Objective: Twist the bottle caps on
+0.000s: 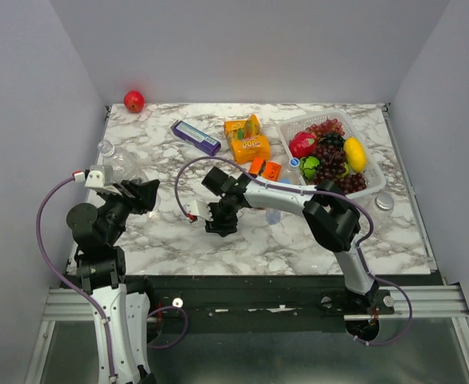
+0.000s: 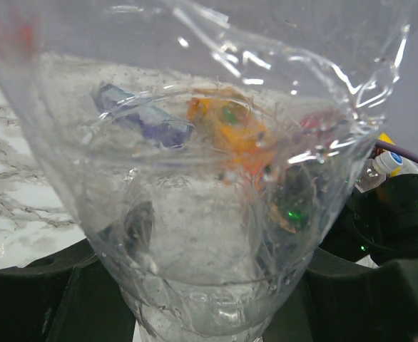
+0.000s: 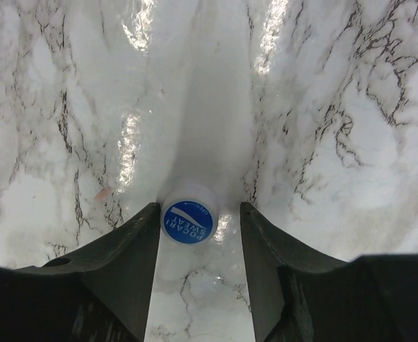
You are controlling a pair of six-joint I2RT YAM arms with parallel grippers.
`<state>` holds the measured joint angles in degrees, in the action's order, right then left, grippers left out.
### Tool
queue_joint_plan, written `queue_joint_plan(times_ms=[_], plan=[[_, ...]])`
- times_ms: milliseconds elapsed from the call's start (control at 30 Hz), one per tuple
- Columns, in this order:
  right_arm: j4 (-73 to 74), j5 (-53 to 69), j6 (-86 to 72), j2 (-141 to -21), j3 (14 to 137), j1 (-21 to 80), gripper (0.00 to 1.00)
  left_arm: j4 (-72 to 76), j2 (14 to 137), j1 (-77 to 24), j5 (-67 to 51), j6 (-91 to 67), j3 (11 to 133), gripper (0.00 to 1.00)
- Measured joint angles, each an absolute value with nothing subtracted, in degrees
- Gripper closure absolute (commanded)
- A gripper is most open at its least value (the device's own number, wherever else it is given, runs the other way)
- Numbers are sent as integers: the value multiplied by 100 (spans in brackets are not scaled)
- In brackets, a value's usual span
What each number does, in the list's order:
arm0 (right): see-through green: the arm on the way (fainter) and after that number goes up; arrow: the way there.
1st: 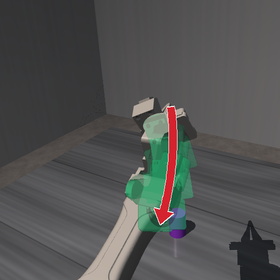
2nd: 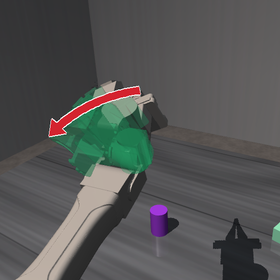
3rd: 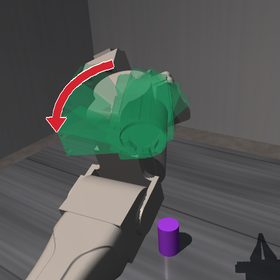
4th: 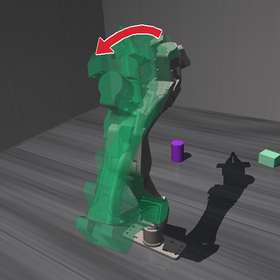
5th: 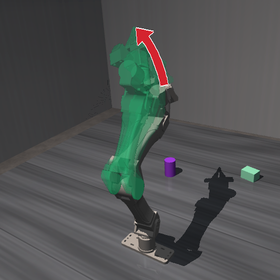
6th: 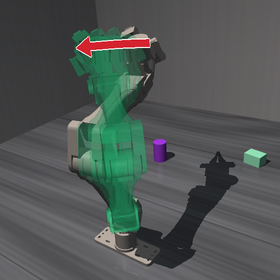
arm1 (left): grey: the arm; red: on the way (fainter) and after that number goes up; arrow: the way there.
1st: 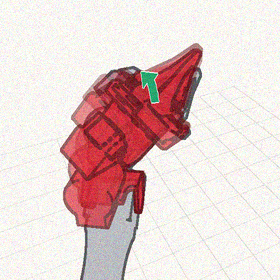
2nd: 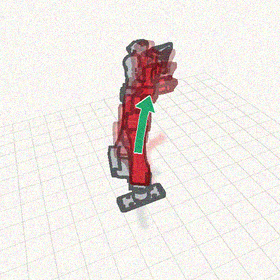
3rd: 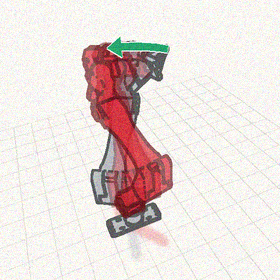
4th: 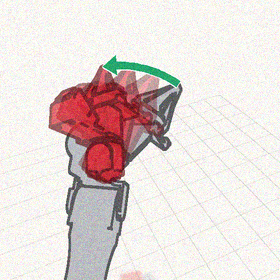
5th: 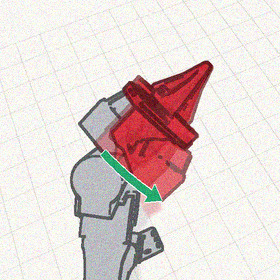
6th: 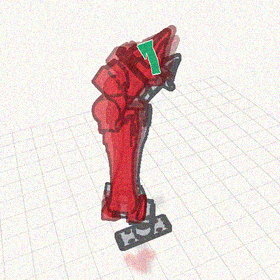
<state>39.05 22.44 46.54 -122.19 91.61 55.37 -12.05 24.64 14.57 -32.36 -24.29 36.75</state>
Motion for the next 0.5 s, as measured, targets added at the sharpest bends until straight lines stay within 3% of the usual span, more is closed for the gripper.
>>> queue_joint_plan(times_ms=[267,500], plan=[[3903,2241,4611,-12258,9218,5537,47,-1205,2464,1457,-3238,-2427,3660,74],[3868,2239,4633,-12256,9196,5537,66,-1094,2517,1457,-3262,-2453,3621,74]])
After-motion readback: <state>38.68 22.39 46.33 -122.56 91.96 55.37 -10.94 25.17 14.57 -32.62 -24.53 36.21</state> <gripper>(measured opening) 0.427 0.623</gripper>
